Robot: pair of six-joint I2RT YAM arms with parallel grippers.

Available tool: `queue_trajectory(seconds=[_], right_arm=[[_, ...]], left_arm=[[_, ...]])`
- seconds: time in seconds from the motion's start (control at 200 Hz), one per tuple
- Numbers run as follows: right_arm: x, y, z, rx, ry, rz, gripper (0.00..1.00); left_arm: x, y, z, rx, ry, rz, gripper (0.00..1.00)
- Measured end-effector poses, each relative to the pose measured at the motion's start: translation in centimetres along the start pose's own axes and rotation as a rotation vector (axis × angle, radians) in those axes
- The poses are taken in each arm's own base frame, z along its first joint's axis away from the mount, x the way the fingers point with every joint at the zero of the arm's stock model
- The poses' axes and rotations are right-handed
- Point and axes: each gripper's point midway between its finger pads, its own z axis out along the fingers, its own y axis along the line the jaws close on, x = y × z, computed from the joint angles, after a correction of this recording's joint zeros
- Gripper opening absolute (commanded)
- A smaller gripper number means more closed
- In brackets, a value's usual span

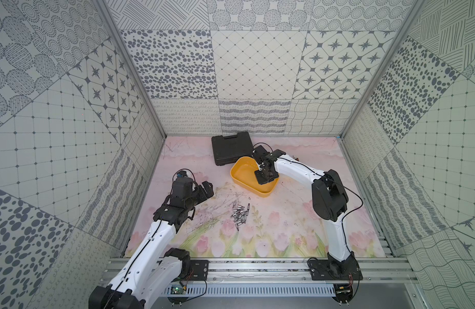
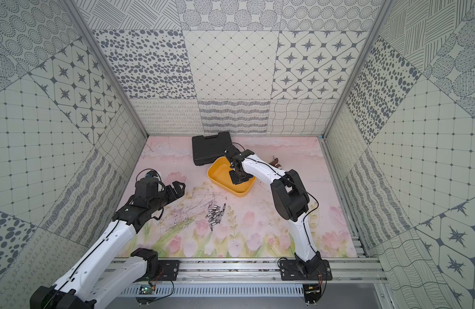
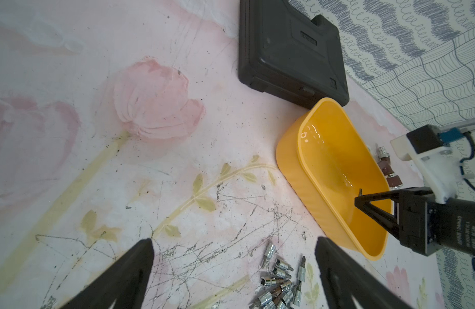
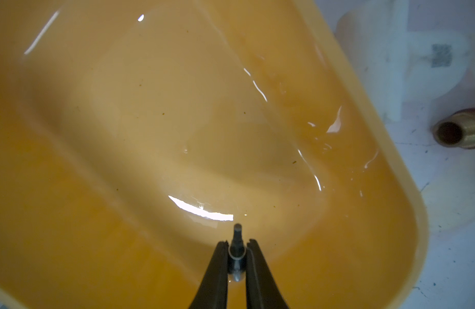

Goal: Put the bit on the desktop into the storage box
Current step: Place the screwdriver bit in the storage box.

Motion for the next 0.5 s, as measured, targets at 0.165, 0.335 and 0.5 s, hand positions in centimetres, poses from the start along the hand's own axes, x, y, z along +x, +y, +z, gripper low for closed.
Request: queue_trajectory(seconds=[0.165, 0.335, 0.5], right_arm=[[0.0, -0.01, 0.0, 0.0, 0.0, 0.0, 0.25], [0.01, 0.0, 0.0, 0.0, 0.0, -0.003, 0.32], [-0.18, -0.01, -0.6, -0.005, -0.012, 0.002, 0.41]], left_arm=[[0.02, 0.0, 0.02, 0.0, 0.001, 0.0, 0.99], [0.02, 0.0, 0.02, 0.0, 0.001, 0.0, 0.99], [0.01, 0.01, 0.02, 0.0, 0.001, 0.0, 0.99]])
